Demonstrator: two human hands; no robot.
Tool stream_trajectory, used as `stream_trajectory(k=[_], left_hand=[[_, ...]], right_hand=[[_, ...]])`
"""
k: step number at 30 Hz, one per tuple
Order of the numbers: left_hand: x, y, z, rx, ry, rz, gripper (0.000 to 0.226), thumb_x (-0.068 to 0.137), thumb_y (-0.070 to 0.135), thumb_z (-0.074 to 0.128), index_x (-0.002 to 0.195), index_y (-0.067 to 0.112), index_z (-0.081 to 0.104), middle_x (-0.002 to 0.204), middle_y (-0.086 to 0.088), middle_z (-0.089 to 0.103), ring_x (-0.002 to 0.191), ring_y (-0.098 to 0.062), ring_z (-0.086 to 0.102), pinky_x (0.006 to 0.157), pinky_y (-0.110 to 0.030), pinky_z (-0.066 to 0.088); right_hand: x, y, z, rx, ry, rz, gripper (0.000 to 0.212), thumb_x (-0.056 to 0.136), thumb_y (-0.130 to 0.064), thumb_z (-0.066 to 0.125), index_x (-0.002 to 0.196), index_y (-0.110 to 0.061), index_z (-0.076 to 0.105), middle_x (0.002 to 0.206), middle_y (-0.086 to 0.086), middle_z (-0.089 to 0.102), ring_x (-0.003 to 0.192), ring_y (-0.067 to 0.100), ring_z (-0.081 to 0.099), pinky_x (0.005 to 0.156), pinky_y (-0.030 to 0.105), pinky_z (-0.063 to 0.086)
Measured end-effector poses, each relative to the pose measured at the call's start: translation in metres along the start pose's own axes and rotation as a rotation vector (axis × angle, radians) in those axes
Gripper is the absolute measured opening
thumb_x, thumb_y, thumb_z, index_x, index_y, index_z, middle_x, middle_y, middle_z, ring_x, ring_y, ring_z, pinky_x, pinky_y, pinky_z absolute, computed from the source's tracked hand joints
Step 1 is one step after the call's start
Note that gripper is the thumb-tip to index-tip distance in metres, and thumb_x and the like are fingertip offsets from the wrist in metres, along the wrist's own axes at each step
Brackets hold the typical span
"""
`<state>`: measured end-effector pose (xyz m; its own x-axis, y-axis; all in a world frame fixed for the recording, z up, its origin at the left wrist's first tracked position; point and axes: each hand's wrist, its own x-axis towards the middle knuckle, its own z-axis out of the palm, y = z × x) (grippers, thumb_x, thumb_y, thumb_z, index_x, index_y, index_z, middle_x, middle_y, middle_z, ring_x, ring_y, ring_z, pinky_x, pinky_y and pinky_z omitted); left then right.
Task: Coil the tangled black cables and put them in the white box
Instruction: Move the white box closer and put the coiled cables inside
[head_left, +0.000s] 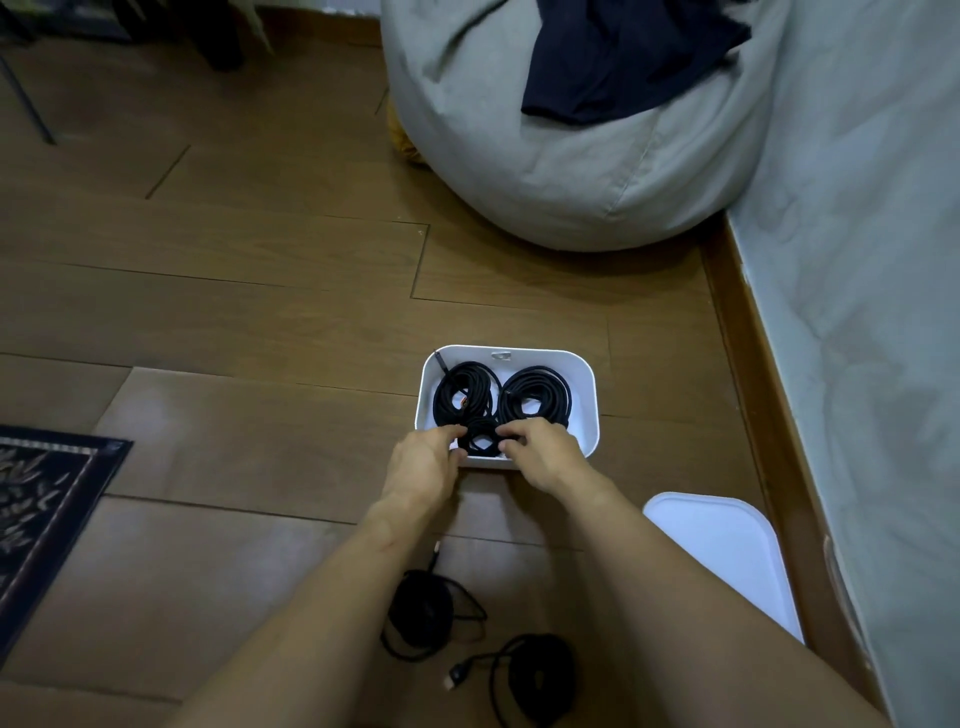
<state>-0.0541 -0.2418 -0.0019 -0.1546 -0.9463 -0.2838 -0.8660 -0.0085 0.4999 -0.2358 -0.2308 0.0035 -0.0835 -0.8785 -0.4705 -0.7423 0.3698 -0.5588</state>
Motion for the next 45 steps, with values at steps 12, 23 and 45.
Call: stream_trajectory(k=[12,23,45], left_hand=[[-0.124,-0.063,0.004,-0.224,0.005,-0.184,0.039,0.1,0.031,0.063,0.137,0.023,0.066,0.127,-0.01,0.072,0.12,-0.032,0.065,0.101,-0.04,0.051],[-0.17,-0.094,0.05,-0.465,-0.123,-0.355,0.042,0.1,0.007,0.062,0.142,0.007,0.058,0.129,-0.012,0.069,0.124,-0.029,0.062,0.093,-0.024,0.044],[-0.13,-0.089,0.063,-0.626,-0.045,-0.392,0.044,0.097,0.017,0.069,0.14,0.012,0.061,0.115,-0.003,0.073,0.103,-0.012,0.067,0.082,-0.015,0.053]], right_hand=[[-0.118,0.0,0.056,0.103,-0.104,0.028,0.038,0.098,-0.028,0.067,0.135,-0.023,0.066,0.119,0.007,0.072,0.113,0.019,0.066,0.085,0.016,0.045],[-0.124,0.007,0.128,0.036,-0.168,0.123,0.061,0.091,-0.042,0.072,0.144,-0.015,0.056,0.142,0.006,0.062,0.131,0.027,0.057,0.109,0.04,0.046],[-0.08,0.008,0.15,0.143,-0.038,0.174,0.026,0.092,-0.028,0.073,0.118,-0.023,0.074,0.104,-0.003,0.077,0.096,0.015,0.07,0.087,0.036,0.058]])
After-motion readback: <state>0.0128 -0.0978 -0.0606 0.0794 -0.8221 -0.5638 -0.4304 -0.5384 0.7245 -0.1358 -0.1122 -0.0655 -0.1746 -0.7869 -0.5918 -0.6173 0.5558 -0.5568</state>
